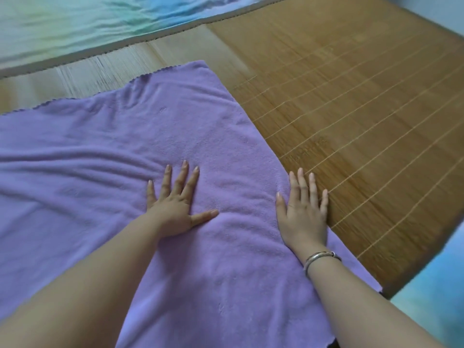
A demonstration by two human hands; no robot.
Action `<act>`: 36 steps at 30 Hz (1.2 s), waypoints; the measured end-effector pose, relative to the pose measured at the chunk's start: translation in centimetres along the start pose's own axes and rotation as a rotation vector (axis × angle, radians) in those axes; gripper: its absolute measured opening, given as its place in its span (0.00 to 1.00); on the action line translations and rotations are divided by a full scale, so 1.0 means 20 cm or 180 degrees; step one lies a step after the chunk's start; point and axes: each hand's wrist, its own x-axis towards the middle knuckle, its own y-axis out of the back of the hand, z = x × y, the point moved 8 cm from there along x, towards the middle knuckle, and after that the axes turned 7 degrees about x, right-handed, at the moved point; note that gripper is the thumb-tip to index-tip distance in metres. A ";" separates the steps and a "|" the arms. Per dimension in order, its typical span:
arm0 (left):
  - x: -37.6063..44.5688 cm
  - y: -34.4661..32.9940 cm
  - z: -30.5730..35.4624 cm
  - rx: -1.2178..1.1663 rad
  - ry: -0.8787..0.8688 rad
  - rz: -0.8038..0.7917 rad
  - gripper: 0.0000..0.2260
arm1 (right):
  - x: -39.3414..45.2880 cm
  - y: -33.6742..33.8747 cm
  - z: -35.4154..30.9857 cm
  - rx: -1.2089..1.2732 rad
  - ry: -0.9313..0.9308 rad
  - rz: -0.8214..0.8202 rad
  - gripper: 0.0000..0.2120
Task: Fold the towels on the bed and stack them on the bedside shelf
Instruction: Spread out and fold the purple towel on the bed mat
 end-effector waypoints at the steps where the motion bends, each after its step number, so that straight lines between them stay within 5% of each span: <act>1: -0.01 0.01 0.00 -0.0075 0.0078 -0.0075 0.48 | -0.01 0.00 0.00 0.0027 0.0013 0.0006 0.32; 3: -0.01 0.10 0.01 -0.0544 0.0412 0.0016 0.41 | 0.00 0.00 0.01 0.0200 0.0048 -0.0172 0.33; 5: -0.01 0.27 0.04 -0.0955 0.0733 0.0776 0.23 | 0.02 0.01 0.02 0.0610 0.0063 -0.0473 0.31; 8: 0.03 0.44 0.33 -0.1409 0.0395 0.1434 0.08 | 0.06 0.06 0.06 0.1516 0.0076 -0.0907 0.29; 13: 0.23 0.34 0.87 -0.1554 0.0006 0.0552 0.21 | 0.12 0.19 0.17 0.2245 -0.0040 -0.1250 0.19; 18: 0.34 0.33 0.93 -0.1053 0.0811 0.0380 0.22 | 0.11 0.21 0.24 0.1224 -0.0515 -0.1655 0.17; 21: 0.37 0.33 0.91 -0.1123 0.0795 0.0377 0.23 | 0.06 0.18 0.17 0.1430 -0.0634 -0.2086 0.05; 23: 0.35 0.32 0.88 -0.1236 0.0699 0.0273 0.24 | 0.01 0.19 0.09 0.1760 -0.0675 -0.2229 0.09; 25: 0.31 0.32 0.83 -0.1421 0.0640 0.0200 0.26 | -0.02 0.21 0.00 0.2006 -0.0649 -0.2187 0.13; 27: 0.25 0.34 0.74 -0.1557 0.0566 0.0292 0.17 | -0.04 0.23 -0.05 0.1942 -0.0612 -0.1971 0.08; 31: 0.08 0.43 0.56 -0.2204 0.0294 0.0702 0.06 | -0.09 0.32 -0.05 0.0480 -0.0435 -0.1179 0.24; 33: -0.01 0.47 0.48 -0.2339 0.0246 0.0750 0.07 | -0.14 0.32 -0.14 0.0113 -0.0191 -0.1252 0.17; 36: -0.13 0.54 0.27 -0.2469 0.0517 0.1059 0.08 | -0.22 0.32 -0.41 0.0961 0.0159 -0.1416 0.04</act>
